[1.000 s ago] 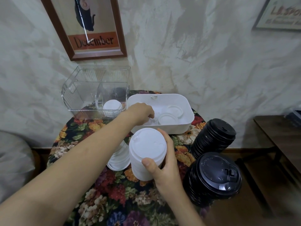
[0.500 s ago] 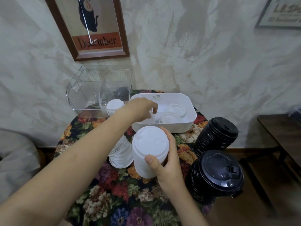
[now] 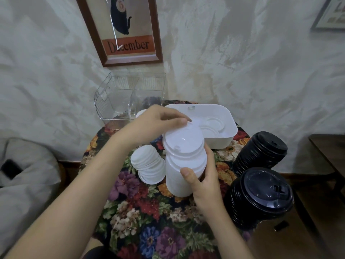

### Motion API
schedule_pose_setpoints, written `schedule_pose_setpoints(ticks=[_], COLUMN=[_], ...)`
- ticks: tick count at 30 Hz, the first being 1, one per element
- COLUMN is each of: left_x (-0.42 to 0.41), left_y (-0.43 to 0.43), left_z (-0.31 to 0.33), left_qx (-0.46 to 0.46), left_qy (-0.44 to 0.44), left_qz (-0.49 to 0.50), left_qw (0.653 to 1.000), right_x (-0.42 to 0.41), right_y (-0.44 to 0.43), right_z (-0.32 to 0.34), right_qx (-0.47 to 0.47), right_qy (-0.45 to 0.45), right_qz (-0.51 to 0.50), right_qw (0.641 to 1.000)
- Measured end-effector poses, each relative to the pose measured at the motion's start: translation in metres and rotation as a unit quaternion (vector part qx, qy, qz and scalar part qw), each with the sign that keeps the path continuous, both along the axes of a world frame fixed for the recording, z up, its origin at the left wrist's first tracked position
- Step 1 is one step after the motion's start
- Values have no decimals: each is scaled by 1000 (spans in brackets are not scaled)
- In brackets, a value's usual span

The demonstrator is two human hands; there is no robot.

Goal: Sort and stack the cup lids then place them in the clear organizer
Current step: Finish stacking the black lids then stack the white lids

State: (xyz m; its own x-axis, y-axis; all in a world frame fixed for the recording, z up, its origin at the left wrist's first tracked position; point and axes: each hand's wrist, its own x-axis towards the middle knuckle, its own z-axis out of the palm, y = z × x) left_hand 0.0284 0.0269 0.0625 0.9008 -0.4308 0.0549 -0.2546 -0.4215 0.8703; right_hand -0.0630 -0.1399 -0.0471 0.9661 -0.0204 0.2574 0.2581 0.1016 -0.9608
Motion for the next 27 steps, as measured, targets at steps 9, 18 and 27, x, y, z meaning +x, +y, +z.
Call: schedule_pose_setpoints(ticks=[9, 18, 27], left_x=[-38, -40, -37], left_y=[-5, -9, -9], left_z=[-41, -35, -35], left_qx=[49, 65, -14], left_qy=[-72, -48, -14], left_qz=[153, 92, 54], left_qw=[984, 992, 998], right_x=[1, 2, 0], right_y=[0, -4, -11], right_z=[0, 2, 4], right_qx=[-9, -29, -31], right_qy=[-13, -10, -10], right_qz=[3, 2, 15], right_qw=[1000, 1000, 999])
